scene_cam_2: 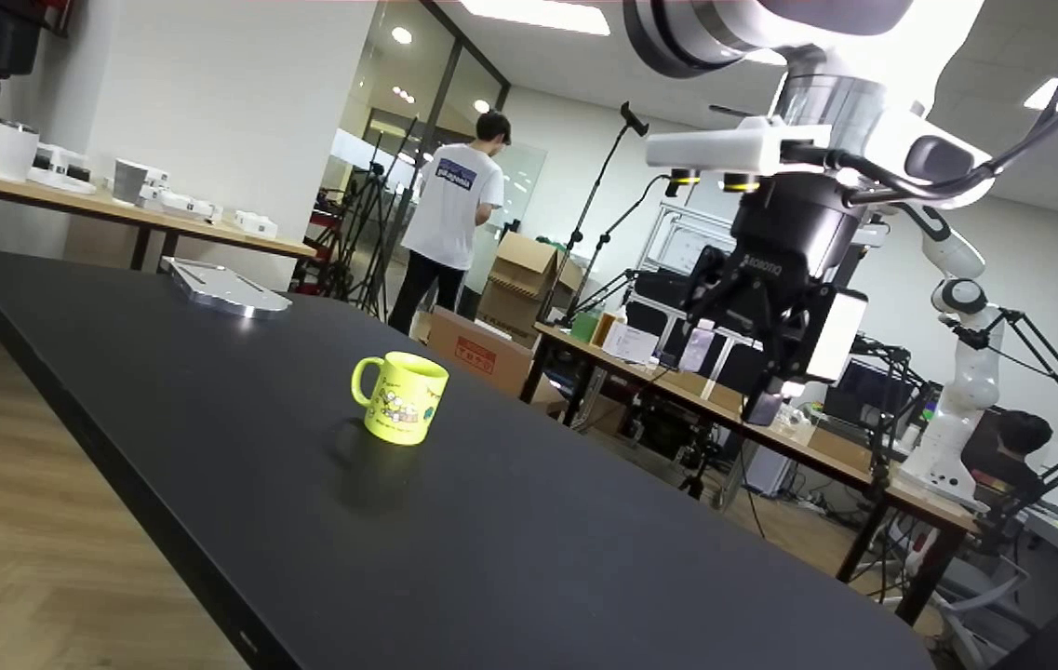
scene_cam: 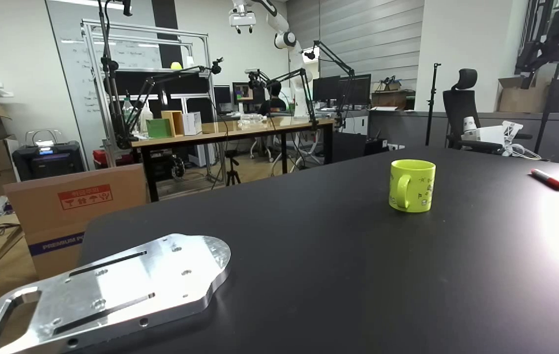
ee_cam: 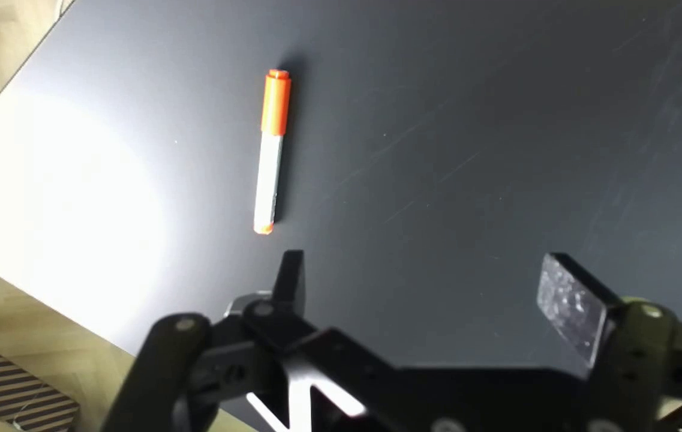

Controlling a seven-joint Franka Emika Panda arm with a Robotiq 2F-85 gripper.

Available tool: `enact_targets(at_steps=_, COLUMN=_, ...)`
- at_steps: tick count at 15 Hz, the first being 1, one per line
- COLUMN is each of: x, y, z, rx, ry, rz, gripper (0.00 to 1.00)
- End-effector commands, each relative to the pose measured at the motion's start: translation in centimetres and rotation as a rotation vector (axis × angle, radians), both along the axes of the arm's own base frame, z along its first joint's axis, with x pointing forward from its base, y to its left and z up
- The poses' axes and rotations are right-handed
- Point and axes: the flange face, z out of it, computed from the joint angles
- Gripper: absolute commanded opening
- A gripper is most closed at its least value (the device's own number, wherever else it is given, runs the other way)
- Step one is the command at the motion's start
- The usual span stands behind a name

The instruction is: Put the marker in the cup

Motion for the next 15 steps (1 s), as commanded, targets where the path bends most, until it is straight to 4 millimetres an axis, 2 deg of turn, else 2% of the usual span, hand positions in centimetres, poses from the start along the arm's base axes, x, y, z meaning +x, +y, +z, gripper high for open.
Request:
enact_targets(at_steps=1, x=0.1, y=0.0, z=0.2, rx=-0.001, ry=-0.001, rz=0.000, gripper=1.00)
enact_targets(at_steps=6, x=-1.0, y=-3.6, z=-8.7, rx=-0.041, ry=0.024, rz=-0.083, gripper=1.00)
enact_targets(at_steps=10, x=-3.4, y=-6.2, z=-14.9, rx=-0.059, ry=0.109, rz=-0.150, gripper=1.00)
enact_targets(at_steps=12, x=-4.1, y=-7.2, z=-17.0, rx=-0.055, ry=0.116, rz=-0.159, gripper=1.00)
enact_targets(at_steps=15, x=-4.3, y=-7.9, z=-18.7, rx=-0.023, ry=0.101, rz=-0.196, gripper=1.00)
